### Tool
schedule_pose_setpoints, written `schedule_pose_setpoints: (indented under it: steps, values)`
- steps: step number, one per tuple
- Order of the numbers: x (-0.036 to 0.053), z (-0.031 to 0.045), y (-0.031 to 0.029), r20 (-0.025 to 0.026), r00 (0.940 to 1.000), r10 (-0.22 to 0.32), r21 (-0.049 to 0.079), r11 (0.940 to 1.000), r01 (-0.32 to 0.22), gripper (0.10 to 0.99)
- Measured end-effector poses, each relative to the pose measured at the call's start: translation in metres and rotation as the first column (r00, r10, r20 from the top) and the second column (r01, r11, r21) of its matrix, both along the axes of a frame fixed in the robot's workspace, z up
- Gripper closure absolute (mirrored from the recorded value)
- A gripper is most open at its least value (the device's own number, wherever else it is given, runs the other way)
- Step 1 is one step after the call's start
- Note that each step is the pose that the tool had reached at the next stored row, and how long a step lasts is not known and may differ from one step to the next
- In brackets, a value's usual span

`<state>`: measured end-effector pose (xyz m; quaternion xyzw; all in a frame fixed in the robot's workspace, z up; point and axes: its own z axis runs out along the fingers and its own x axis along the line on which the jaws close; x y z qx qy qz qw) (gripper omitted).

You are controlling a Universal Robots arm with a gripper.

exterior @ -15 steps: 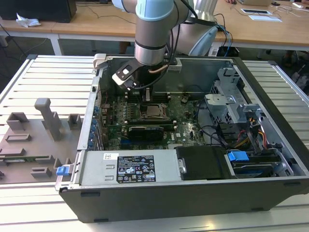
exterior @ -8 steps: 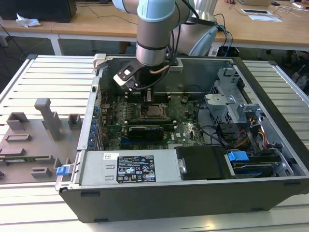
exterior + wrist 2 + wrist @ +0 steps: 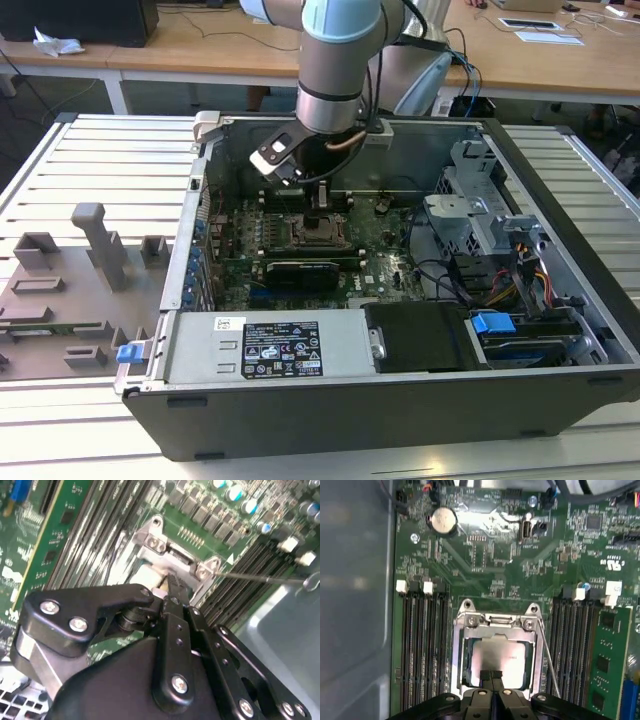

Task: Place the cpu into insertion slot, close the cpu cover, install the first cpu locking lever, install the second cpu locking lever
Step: 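Close the cpu cover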

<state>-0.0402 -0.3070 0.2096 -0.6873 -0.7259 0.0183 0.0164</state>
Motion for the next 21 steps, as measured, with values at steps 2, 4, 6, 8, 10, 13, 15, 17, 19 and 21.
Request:
schedule_pose_setpoints:
  steps: [2,4,6,8,10,13,15,17,19,21]
  values:
    - [0.0065,0.0001,0.0000,-0.0043,1.0000,0.000,0.000,1.0000,0.000,0.980]
    - [0.0141,0.0001,-0.0001,-0.0090,1.0000,0.000,0.000,1.0000,0.000,0.980]
    - [0.0195,0.0001,-0.0001,-0.0120,0.9999,0.000,0.000,1.0000,0.000,0.980]
    - [0.0233,0.0006,-0.0001,-0.0131,0.9999,0.000,0.000,1.0000,0.000,0.980]
    - [0.0247,0.0021,-0.0001,-0.0132,0.9999,0.000,0.000,1.0000,0.000,0.980]
    - [0.0255,0.0089,-0.0001,-0.0133,0.9999,0.000,0.000,1.0000,0.000,0.980]
    - [0.0256,0.0124,-0.0001,-0.0134,0.9999,0.000,0.000,1.0000,0.000,0.980]
    - [0.0256,0.0160,-0.0001,-0.0133,0.9999,0.000,0.000,1.0000,0.000,0.980]
    - [0.0256,0.0220,-0.0001,-0.0133,0.9999,0.000,0.000,1.0000,0.000,0.980]
    - [0.0256,0.0263,-0.0001,-0.0133,0.9999,0.000,0.000,1.0000,0.000,0.980]
